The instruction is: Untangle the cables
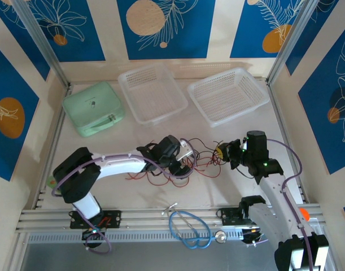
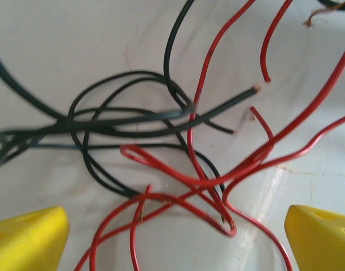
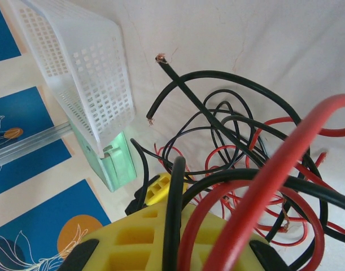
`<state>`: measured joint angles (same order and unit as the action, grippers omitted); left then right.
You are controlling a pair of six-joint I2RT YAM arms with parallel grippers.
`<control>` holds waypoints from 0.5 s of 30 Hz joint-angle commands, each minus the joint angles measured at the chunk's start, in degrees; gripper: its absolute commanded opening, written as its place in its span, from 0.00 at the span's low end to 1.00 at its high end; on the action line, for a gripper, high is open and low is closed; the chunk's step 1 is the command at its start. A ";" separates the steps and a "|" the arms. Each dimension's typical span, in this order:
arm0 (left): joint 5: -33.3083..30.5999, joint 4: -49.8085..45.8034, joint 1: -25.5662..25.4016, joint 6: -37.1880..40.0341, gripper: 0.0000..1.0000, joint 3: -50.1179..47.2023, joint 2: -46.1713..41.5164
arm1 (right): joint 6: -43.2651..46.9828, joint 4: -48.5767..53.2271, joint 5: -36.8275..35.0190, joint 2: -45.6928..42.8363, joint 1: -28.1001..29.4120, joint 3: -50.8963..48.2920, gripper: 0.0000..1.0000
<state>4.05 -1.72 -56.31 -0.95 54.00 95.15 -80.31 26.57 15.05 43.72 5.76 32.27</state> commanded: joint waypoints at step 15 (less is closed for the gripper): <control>-11.86 3.43 -0.01 17.30 1.00 7.85 11.65 | 1.30 -1.69 2.36 0.75 -0.28 0.55 0.00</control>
<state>-8.64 3.88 -56.97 10.13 59.29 104.29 -80.25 25.21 15.51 44.53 5.76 32.27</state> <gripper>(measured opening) 0.996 0.086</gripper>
